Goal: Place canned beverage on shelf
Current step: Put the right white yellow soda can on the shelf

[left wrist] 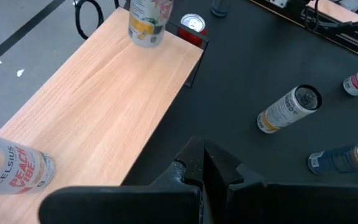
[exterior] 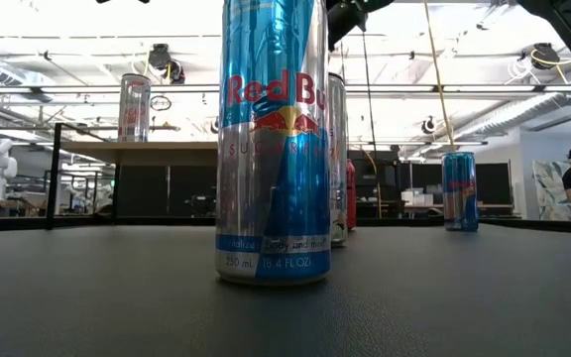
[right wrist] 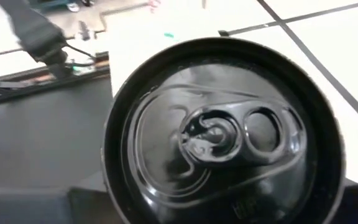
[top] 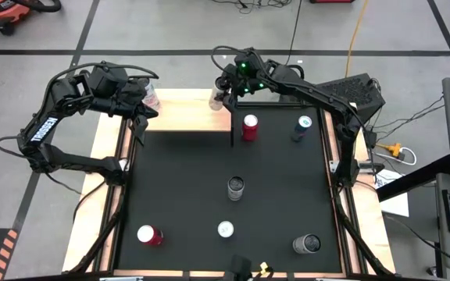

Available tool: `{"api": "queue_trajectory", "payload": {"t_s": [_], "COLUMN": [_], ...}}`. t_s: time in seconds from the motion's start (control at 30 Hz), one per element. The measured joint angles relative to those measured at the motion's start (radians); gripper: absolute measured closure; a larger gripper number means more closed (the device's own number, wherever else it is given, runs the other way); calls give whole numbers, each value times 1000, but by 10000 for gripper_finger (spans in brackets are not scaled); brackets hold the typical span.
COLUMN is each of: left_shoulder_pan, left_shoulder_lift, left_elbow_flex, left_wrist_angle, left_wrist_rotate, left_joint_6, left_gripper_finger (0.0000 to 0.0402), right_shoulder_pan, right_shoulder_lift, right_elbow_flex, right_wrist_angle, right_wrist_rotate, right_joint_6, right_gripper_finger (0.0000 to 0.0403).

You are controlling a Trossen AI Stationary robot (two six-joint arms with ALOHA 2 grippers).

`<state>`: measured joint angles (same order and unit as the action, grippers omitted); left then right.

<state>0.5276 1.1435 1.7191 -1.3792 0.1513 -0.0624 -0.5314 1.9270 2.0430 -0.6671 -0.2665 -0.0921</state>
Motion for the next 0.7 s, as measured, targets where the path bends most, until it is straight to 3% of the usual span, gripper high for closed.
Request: {"api": "queue_trajectory", "payload": {"t_s": [0.7], "left_shoulder_pan": [0], "left_shoulder_lift": [0], "left_elbow_flex": [0], "left_wrist_angle": [-1], "left_wrist_rotate": [0], "left_joint_6": [-2], "left_gripper_finger": [401], "right_shoulder_pan": [-12], "right_shoulder_lift": [30], "right_elbow_flex": [0], "right_wrist_angle": [-56], "right_wrist_rotate": [0], "right_joint_6": [10], "right_gripper_finger": [161]}}
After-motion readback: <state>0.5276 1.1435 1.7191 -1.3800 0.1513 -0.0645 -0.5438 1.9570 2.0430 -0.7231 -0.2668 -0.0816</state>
